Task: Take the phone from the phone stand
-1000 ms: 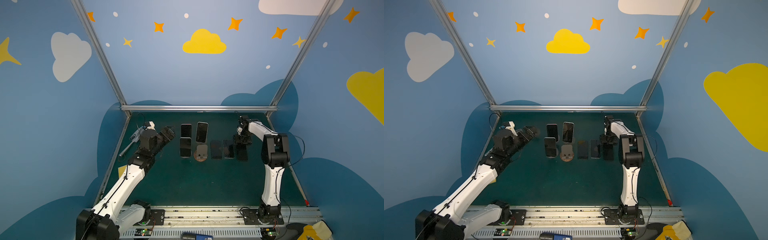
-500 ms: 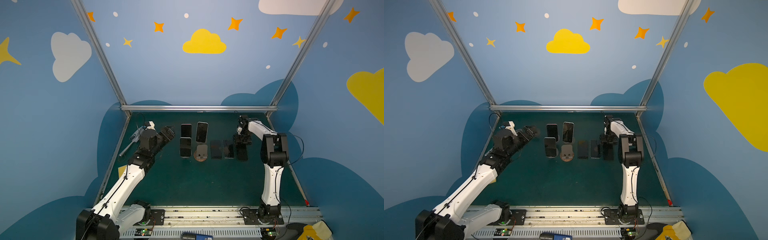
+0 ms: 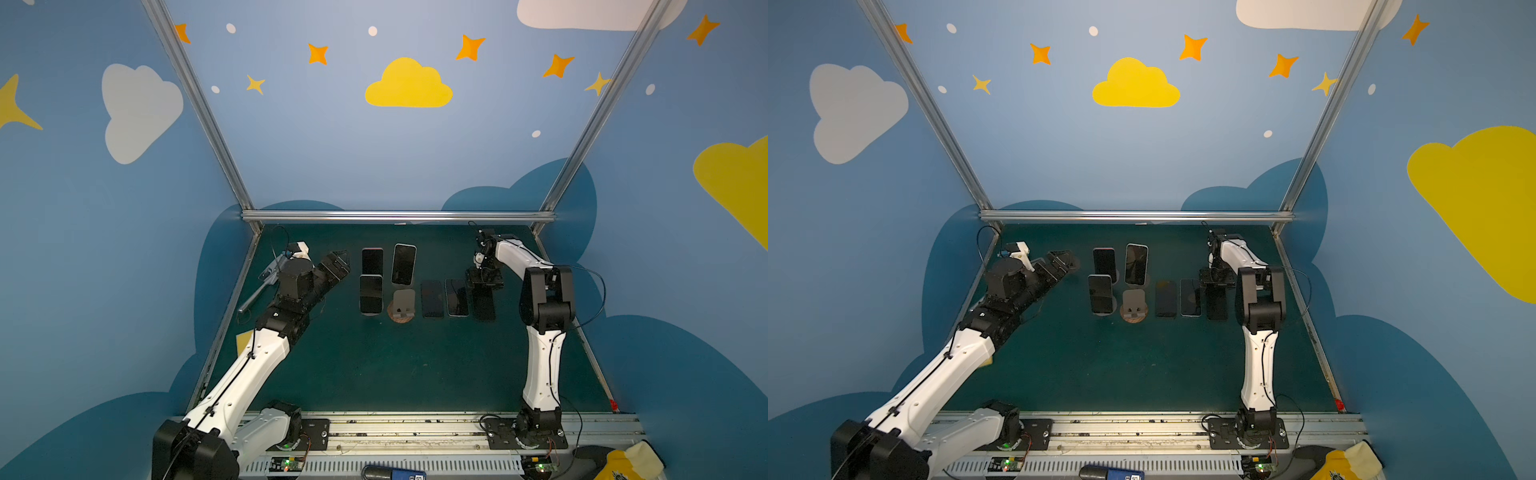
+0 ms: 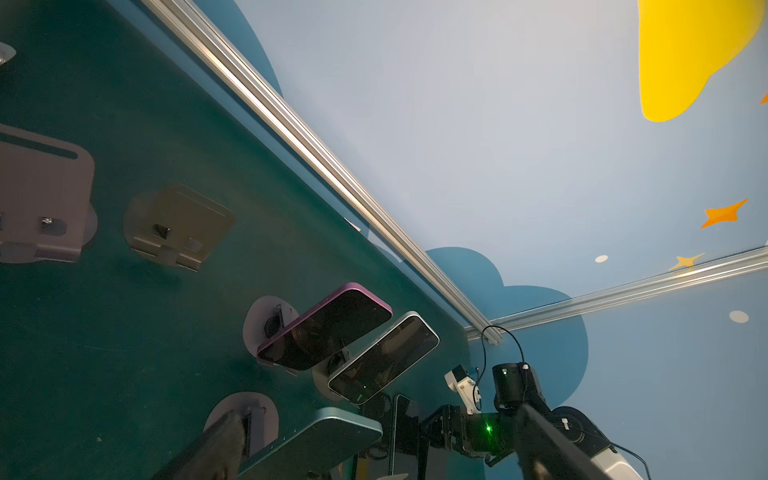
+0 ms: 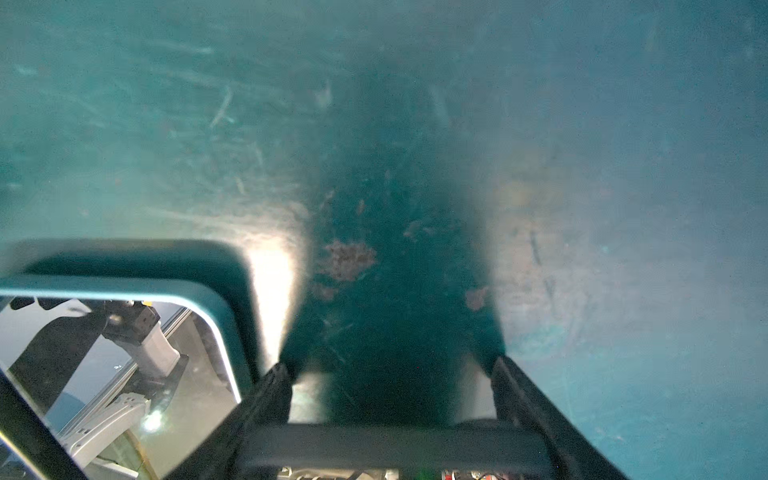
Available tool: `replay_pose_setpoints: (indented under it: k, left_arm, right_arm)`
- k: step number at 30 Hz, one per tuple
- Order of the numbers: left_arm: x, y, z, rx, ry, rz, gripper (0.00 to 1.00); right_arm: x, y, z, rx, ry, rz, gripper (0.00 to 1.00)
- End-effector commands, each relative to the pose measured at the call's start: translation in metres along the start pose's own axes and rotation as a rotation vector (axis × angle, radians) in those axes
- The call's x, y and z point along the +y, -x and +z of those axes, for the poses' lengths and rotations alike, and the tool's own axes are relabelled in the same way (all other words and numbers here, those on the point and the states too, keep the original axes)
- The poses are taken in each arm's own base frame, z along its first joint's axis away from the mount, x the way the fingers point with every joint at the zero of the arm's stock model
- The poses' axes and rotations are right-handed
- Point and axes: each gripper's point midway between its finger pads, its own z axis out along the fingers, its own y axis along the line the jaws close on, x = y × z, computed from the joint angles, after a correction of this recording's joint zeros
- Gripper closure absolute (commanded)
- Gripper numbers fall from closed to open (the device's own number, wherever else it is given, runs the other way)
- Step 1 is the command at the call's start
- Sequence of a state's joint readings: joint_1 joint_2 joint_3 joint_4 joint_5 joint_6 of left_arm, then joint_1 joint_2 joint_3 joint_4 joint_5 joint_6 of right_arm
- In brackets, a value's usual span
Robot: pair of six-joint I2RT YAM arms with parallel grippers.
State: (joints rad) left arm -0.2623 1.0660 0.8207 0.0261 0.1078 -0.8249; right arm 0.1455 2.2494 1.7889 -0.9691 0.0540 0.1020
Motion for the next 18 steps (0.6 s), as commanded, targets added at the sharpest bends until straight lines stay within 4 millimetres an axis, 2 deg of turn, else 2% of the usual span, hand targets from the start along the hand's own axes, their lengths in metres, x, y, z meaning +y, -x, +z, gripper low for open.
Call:
replay_pose_setpoints:
  k: [1,14,18]
  left_arm:
    - [-0.011,0.008,-0.002,-0.015,-0.035,-0.003,0.0]
    - [-0.017,0.013,-0.009,-0.04,-0.064,-0.01,0.0]
    - [-0.017,0.013,-0.009,-0.039,-0.065,-0.012,0.0]
  right_arm:
    - [-0.003,0.002,0.011,0.018,-0.013,0.018,0.25]
    - [-0.001,0.006,0.001,0.003,-0.002,0.045,0.23]
    - [-0.003,0.011,-0.01,-0.026,-0.005,0.062,0.23]
